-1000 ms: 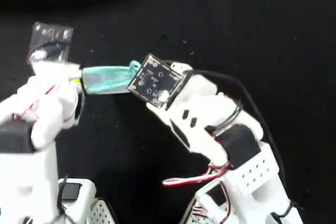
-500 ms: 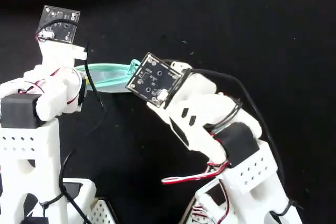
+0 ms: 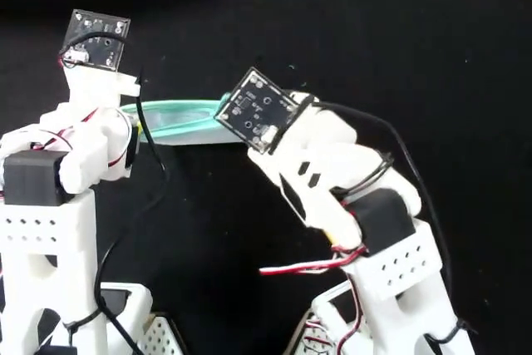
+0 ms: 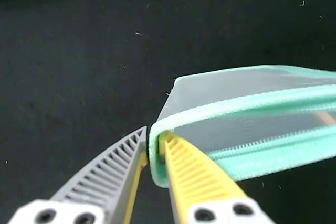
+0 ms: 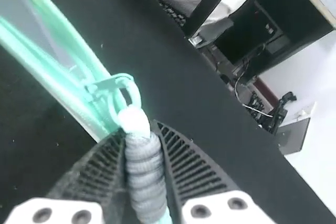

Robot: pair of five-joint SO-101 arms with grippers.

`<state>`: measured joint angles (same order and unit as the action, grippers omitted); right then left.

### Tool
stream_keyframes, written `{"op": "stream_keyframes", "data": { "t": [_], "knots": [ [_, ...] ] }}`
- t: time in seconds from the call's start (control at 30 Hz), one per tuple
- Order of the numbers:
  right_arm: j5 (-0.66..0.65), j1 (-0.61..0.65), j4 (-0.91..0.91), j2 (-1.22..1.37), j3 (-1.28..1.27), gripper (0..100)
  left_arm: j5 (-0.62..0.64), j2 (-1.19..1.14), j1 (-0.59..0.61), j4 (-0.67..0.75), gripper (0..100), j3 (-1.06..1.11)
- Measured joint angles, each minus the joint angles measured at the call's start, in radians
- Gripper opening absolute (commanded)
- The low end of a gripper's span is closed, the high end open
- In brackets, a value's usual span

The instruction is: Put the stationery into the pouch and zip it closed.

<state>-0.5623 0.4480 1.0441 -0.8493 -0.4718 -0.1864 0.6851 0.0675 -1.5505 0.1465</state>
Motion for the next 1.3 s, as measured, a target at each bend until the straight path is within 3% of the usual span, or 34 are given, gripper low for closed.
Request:
{"op": "stream_keyframes", "data": {
  "t": [0.37, 0.8, 1.07, 1.3],
  "knots": [
    [-0.009, 0.021, -0.095, -0.002, -0.058, 1.2, 0.000, 0.005, 0.012, 0.054, 3, 0.054],
    [-0.011, -0.066, 0.066, 0.003, 0.005, 1.2, 0.000, 0.012, 0.011, 0.035, 3, 0.081],
    [-0.017, -0.041, 0.080, 0.003, 0.021, 2.0, 0.000, 0.012, 0.011, 0.035, 3, 0.081],
    [-0.015, 0.057, 0.199, 0.003, 0.064, 22.0, 0.000, 0.014, 0.012, 0.035, 3, 0.091]
  ]
}}
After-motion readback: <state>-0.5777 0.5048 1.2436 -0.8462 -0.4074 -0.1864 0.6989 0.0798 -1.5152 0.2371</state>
